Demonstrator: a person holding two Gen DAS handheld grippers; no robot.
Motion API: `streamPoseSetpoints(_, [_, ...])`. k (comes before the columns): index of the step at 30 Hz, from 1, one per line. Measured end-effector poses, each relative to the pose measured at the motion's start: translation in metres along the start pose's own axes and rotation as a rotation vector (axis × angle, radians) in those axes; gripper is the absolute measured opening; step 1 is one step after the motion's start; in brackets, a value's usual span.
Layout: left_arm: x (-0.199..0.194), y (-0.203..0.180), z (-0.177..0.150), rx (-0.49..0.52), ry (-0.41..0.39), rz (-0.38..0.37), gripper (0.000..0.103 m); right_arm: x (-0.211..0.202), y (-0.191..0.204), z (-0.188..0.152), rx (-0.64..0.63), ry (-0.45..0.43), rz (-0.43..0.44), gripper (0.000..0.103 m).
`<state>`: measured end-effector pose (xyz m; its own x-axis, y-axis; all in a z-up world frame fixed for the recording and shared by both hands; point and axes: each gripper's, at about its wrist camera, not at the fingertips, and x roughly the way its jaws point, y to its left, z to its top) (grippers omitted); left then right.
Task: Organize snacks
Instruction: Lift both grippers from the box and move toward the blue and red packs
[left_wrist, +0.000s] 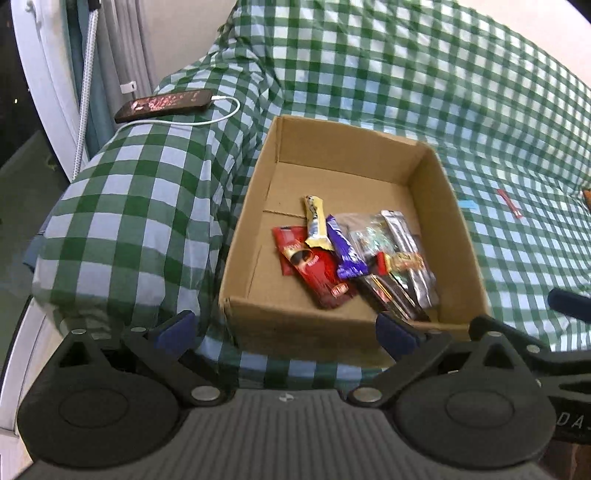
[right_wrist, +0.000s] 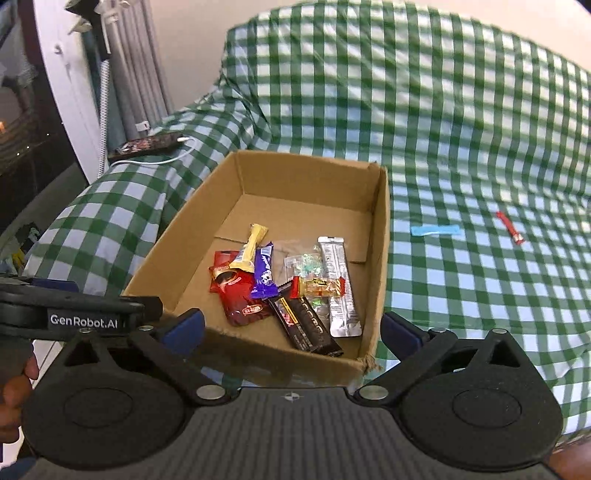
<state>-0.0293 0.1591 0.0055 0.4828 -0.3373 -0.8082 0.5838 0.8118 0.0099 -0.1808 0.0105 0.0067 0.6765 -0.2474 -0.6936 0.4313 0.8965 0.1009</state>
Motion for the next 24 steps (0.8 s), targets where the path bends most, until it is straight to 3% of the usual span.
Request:
streamPoseSetpoints(12, [-0.057,-0.016,-0.03,0.016,-0.092,-0.005,0.103,-0.061,-0.006,-0.031,0.006,-0.091,-0.021,0.103])
streamPoseSetpoints(24, [-0.083,-0.02,-0.044,0.021,-0.129,0.004,0.103,-0.086,-0.002,-0.045,0.005,-0.14,-0.015,0.103])
